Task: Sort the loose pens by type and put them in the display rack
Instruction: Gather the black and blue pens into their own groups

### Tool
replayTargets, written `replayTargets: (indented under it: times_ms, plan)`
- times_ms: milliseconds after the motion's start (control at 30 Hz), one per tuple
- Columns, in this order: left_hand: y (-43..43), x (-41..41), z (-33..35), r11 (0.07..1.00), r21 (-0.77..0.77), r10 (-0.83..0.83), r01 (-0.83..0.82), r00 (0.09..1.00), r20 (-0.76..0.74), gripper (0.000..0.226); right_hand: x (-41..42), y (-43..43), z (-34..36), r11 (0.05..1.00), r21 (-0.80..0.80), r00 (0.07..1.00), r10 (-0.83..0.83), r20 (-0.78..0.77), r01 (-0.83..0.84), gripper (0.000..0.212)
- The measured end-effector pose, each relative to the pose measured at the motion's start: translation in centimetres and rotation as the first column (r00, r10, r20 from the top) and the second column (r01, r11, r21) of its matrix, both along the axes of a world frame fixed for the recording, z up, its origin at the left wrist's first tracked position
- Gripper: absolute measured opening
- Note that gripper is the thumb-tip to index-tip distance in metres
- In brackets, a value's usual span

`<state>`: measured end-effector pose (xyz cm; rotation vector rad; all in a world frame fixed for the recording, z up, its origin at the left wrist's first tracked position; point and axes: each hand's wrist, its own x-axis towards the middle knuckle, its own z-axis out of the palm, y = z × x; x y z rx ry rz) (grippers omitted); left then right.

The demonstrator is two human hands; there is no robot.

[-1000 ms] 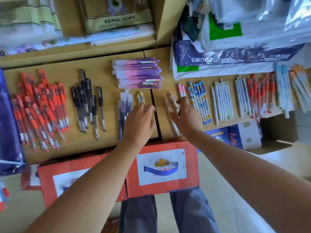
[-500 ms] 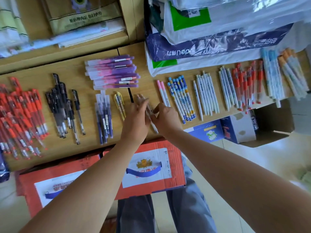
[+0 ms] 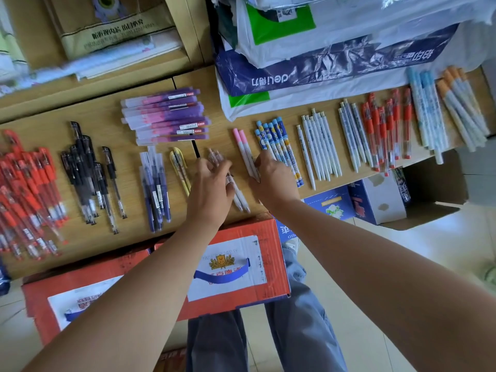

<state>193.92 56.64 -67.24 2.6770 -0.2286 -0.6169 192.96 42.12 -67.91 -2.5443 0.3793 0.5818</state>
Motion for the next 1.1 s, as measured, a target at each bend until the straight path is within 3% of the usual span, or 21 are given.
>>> replayTargets:
  times_ms: [267,400,533,800,933,1000,1100]
  plan:
    - [-0.2,-0.2,0.5,0.997,0.070,-0.024,0.023,1.000,0.014,0.035,-0.3,-1.8,0.7,0.998,0.057,0.994,-0.043,0.098,0.038,0.036]
    - [-0.5,0.0,0.6,0.997,0.073,-0.036,0.033,0.998,0.041,0.031,0.2,-4.2,0.7,0.996,-0.062,0.986,-0.052,0.159,0.062,0.051]
    - [-1.1,0.4,0.1,0.997,0.051,-0.054,0.050,0.996,0.078,0.034,0.4,-4.3,0.2,0.987,-0.157,0.992,0.039,0.119,-0.019,0.062]
    - [-1.4,0.3,-0.5,0.995,0.082,-0.070,0.061,0.991,0.117,0.035,0.8,-5.4,-0.2,0.993,-0.113,0.996,0.035,0.076,-0.027,0.057]
    - [-2.3,0.4,-0.5,0.990,0.102,-0.111,0.093,0.975,0.190,0.035,0.6,-7.3,0.2,0.997,-0.030,0.968,-0.061,0.243,0.071,0.037]
    - [-3.4,0.7,-0.2,0.989,0.106,-0.126,0.106,0.970,0.210,0.037,0.5,-9.0,0.2,0.984,-0.090,0.942,-0.115,0.316,0.151,0.034]
    - [-5.5,1.0,0.4,0.987,0.092,-0.150,0.131,0.958,0.244,0.040,0.6,-10.8,0.0,0.961,-0.215,0.952,-0.108,0.285,0.173,0.057]
